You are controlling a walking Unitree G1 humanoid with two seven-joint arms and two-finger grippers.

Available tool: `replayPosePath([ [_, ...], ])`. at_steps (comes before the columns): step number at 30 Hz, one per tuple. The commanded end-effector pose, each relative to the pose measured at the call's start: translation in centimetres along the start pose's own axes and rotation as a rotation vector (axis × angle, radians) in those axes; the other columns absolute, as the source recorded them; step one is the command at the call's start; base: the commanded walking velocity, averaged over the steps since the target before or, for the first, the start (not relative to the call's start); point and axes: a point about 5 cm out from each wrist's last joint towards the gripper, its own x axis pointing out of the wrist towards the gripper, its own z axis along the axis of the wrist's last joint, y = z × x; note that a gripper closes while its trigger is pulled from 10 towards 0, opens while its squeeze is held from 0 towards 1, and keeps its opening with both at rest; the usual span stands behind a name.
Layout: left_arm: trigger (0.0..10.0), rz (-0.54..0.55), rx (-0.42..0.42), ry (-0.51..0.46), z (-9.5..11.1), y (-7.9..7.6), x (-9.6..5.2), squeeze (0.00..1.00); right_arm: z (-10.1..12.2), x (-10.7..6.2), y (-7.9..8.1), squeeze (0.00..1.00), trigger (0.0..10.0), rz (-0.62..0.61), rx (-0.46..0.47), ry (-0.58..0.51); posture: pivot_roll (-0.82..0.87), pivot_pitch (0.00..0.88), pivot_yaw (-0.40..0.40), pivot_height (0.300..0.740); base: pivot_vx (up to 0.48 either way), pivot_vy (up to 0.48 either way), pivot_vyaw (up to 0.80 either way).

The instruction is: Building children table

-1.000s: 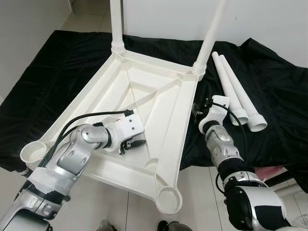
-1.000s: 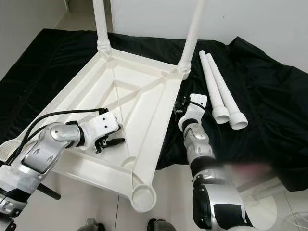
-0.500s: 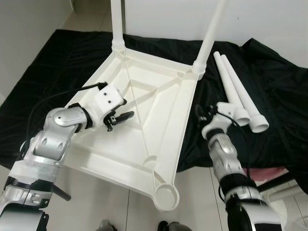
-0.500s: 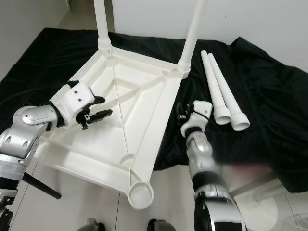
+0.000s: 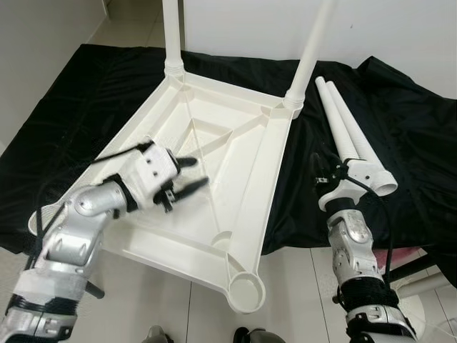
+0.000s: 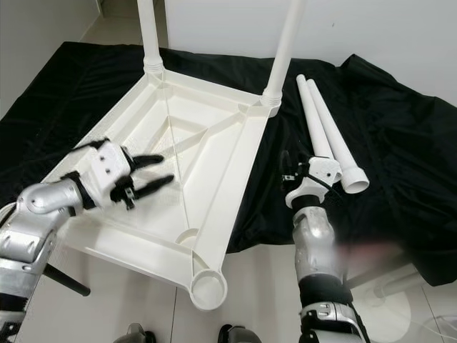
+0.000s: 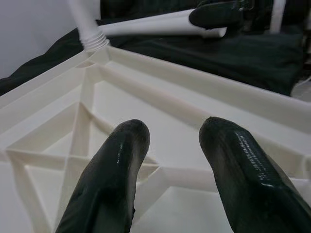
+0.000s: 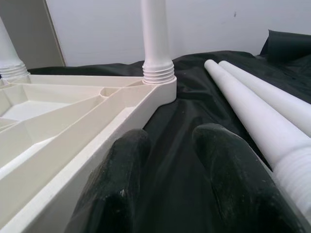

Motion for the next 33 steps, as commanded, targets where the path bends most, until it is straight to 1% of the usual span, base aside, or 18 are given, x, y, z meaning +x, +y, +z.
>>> replayPosePath([
  [1,10.0,-0.059,0.010,-0.014,0.0,-1.0,0.2,0.00,-0.1,-0.4,-0.6,0.00,10.0,-0.019,0.006,0.014,0.03,0.127,-0.065,0.740,0.000,0.000,0.00],
  [4,10.0,-0.135,0.023,0.025,-1.0,-2.4,0.0,0.00,-0.1,-0.7,-0.9,0.00,10.0,-0.025,-0.005,0.023,0.02,0.131,-0.066,0.740,0.000,0.000,0.00],
  [6,10.0,-0.143,0.021,0.030,-1.1,-2.5,0.0,0.00,-0.1,-0.7,-1.0,0.00,10.0,-0.027,-0.007,0.025,0.02,0.131,-0.066,0.740,0.000,0.000,0.00],
  [7,10.0,-0.151,0.001,0.035,-1.3,-2.5,-0.1,0.00,0.0,-0.7,-1.0,0.00,10.0,-0.029,-0.009,0.026,0.03,0.136,-0.067,0.740,0.000,0.000,0.00],
  [11,10.0,-0.156,-0.006,0.031,-1.3,-2.6,-0.3,0.00,0.0,-0.7,-1.0,0.00,10.0,-0.030,-0.010,0.027,0.03,0.136,-0.067,0.740,0.000,0.000,0.00],
  [12,10.0,-0.191,0.001,0.050,-1.6,-2.9,-1.0,0.00,0.1,-0.8,-1.2,0.00,10.0,-0.031,-0.015,0.032,0.03,0.140,-0.066,0.740,0.000,0.000,0.00],
  [13,10.0,-0.205,0.005,0.065,-1.9,-3.1,-1.4,0.00,0.1,-0.9,-1.2,0.00,10.0,-0.032,-0.017,0.034,0.03,0.140,-0.066,0.740,0.000,0.000,0.00],
  [18,10.0,-0.218,-0.002,0.082,-2.1,-3.2,-2.0,0.00,0.1,-1.0,-1.4,0.00,10.0,-0.034,-0.021,0.037,0.03,0.141,-0.065,0.740,0.000,0.000,0.00],
  [19,10.0,-0.223,-0.011,0.089,-2.2,-3.2,-2.4,0.00,0.1,-1.0,-1.5,0.00,10.0,-0.035,-0.023,0.038,0.03,0.141,-0.063,0.740,0.000,0.000,0.00],
  [21,10.0,-0.223,-0.011,0.089,-2.2,-3.2,-2.4,0.00,0.1,-1.0,-1.5,0.00,10.0,-0.035,-0.023,0.038,0.03,0.141,-0.063,0.740,0.000,0.000,0.00],
  [22,10.0,-0.228,-0.014,0.101,-2.3,-3.1,-2.8,0.00,0.1,-1.0,-1.6,0.00,10.0,-0.037,-0.025,0.042,0.03,0.142,-0.064,0.740,0.000,0.000,0.00],
  [23,10.0,-0.228,-0.014,0.101,-2.3,-3.1,-2.8,0.00,0.1,-1.0,-1.6,0.00,10.0,-0.037,-0.025,0.042,0.03,0.142,-0.064,0.740,0.000,0.000,0.00],
  [24,10.0,-0.229,-0.010,0.110,-2.4,-3.1,-3.2,0.00,0.2,-1.1,-1.6,0.00,10.0,-0.038,-0.027,0.045,0.03,0.142,-0.065,0.740,0.000,0.000,0.00],
  [26,10.0,-0.232,-0.021,0.115,-2.4,-3.0,-3.5,0.00,0.1,-1.1,-1.7,0.00,10.0,-0.038,-0.028,0.048,0.03,0.139,-0.069,0.740,0.000,0.000,0.00],
  [27,10.0,-0.245,-0.042,0.113,-2.3,-3.1,-3.9,0.00,0.2,-1.0,-1.7,0.00,10.0,-0.037,-0.030,0.051,0.04,0.137,-0.072,0.740,0.000,0.000,0.00],
  [28,10.0,-0.245,-0.042,0.113,-2.3,-3.1,-3.9,0.00,0.2,-1.0,-1.7,0.00,10.0,-0.037,-0.030,0.051,0.04,0.137,-0.072,0.740,0.000,0.000,0.00],
  [30,10.0,-0.278,-0.071,0.110,-2.0,-3.6,-4.6,0.00,0.2,-0.9,-1.7,0.00,10.0,-0.033,-0.033,0.053,0.04,0.136,-0.072,0.740,0.000,0.000,0.00],
  [33,10.0,-0.297,-0.081,0.116,-2.0,-4.0,-4.9,0.00,0.2,-0.9,-1.7,0.00,10.0,-0.031,-0.034,0.054,0.05,0.133,-0.077,0.740,0.000,0.000,0.00],
])
